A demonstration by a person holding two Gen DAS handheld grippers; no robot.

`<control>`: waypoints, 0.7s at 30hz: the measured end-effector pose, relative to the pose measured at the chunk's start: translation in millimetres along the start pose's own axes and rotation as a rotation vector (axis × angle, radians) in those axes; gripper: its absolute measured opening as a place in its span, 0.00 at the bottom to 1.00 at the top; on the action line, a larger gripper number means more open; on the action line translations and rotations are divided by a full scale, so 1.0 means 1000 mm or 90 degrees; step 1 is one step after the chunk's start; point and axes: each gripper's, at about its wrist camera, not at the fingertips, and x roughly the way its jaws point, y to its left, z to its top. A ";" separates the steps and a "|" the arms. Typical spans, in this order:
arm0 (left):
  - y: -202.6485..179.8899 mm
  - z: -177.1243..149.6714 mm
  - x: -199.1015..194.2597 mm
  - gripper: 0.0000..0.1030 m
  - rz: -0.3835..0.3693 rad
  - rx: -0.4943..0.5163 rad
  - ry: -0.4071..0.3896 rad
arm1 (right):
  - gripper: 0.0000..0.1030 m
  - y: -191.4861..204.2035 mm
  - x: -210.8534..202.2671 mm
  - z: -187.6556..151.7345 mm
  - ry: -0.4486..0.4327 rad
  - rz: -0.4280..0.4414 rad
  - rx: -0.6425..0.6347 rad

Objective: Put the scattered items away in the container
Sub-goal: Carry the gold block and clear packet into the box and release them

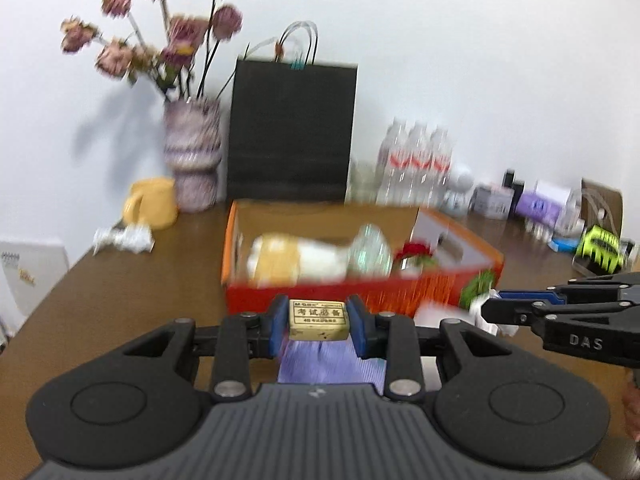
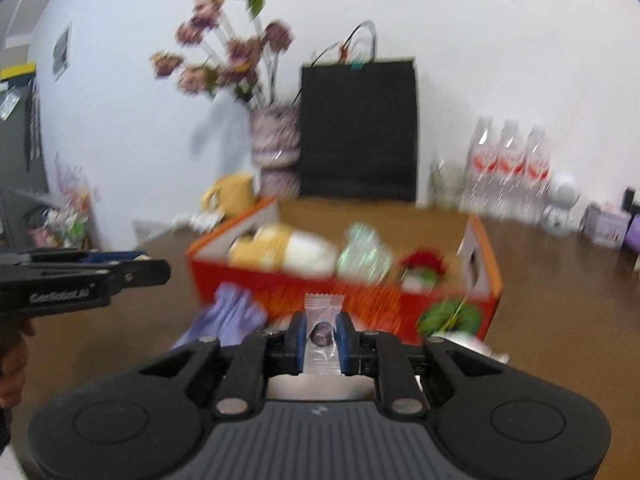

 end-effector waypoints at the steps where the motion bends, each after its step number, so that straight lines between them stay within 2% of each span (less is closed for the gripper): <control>1: -0.001 0.008 0.006 0.32 -0.003 -0.001 -0.009 | 0.14 -0.005 0.004 0.009 -0.009 -0.008 0.002; 5: -0.005 0.035 0.042 0.32 -0.009 -0.017 -0.026 | 0.14 -0.027 0.031 0.039 -0.032 -0.035 0.016; 9: -0.006 0.047 0.092 0.32 -0.002 -0.041 -0.004 | 0.14 -0.044 0.070 0.051 -0.027 -0.056 0.024; 13: -0.003 0.039 0.132 0.32 0.023 -0.063 0.018 | 0.14 -0.060 0.108 0.043 0.007 -0.063 0.045; 15: 0.001 0.031 0.143 0.31 0.020 -0.075 0.035 | 0.14 -0.064 0.117 0.034 0.027 -0.061 0.045; 20: -0.001 0.024 0.150 0.32 0.019 -0.055 0.056 | 0.16 -0.067 0.126 0.025 0.045 -0.056 0.053; 21: -0.001 0.023 0.150 0.38 0.020 -0.056 0.058 | 0.16 -0.067 0.126 0.025 0.044 -0.056 0.055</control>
